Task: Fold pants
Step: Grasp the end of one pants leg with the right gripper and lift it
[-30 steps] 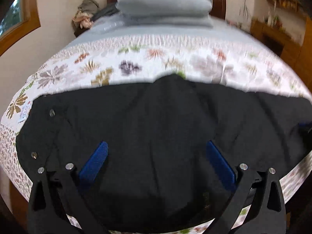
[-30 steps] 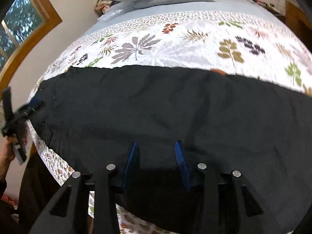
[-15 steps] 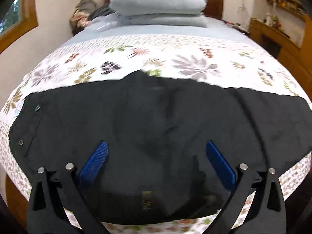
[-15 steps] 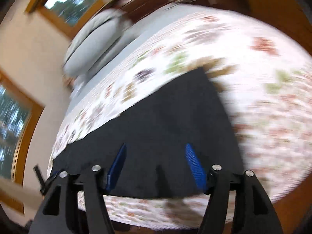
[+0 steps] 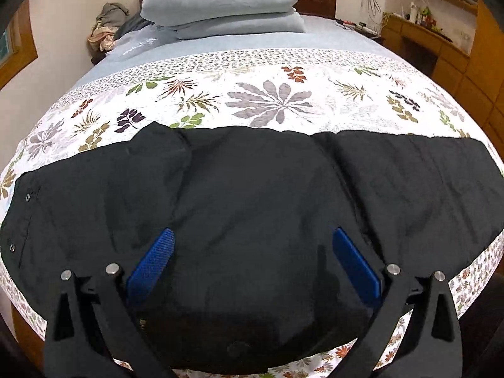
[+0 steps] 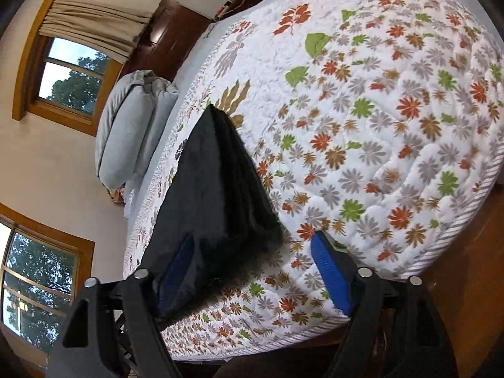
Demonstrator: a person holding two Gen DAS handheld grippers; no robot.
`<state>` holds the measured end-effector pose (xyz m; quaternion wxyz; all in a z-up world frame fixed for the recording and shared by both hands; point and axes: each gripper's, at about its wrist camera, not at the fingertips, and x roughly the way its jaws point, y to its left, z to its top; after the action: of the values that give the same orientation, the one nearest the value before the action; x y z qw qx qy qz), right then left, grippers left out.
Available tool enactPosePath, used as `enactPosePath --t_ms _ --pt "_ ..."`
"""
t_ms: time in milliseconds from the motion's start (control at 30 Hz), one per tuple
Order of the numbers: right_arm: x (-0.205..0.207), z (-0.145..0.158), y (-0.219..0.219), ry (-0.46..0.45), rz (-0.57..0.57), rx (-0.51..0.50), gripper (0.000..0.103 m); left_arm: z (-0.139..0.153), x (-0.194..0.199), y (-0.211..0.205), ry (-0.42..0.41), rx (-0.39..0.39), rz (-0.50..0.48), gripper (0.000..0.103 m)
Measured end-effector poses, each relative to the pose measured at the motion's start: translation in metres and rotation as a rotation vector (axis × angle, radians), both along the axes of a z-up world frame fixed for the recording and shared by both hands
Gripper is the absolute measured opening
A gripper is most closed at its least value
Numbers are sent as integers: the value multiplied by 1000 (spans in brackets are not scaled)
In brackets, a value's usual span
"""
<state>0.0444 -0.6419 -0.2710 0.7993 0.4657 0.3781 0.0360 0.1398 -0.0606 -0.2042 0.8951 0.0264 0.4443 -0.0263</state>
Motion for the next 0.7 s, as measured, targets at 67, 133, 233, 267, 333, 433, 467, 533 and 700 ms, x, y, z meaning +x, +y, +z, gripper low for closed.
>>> enactPosePath --t_ms 67,133,233,267,333,433,467,533,700 --pt "3 4 4 -7 9 -18 81 -2 1 -1 9 3 -2 101" --pt "11 10 12 -42 32 -26 81 -3 0 -2 13 1 -2 101" --pt "18 12 20 -48 52 -31 81 -7 1 -3 25 -5 -3 101" --pt "21 11 21 -43 53 -34 81 -8 1 -4 28 -6 -4 101" --pt "23 5 22 -35 52 -20 81 -9 1 -4 28 -12 -3 101" --pt "28 2 25 -55 49 22 81 -9 0 -3 26 -15 -3 101" --pt "29 2 26 -64 53 22 81 -9 0 -3 26 -15 -2 101" --pt "34 4 30 -81 67 24 80 -10 0 -1 31 -17 -1 101" --pt "45 8 38 -124 84 27 66 -11 0 4 35 -27 12 101"
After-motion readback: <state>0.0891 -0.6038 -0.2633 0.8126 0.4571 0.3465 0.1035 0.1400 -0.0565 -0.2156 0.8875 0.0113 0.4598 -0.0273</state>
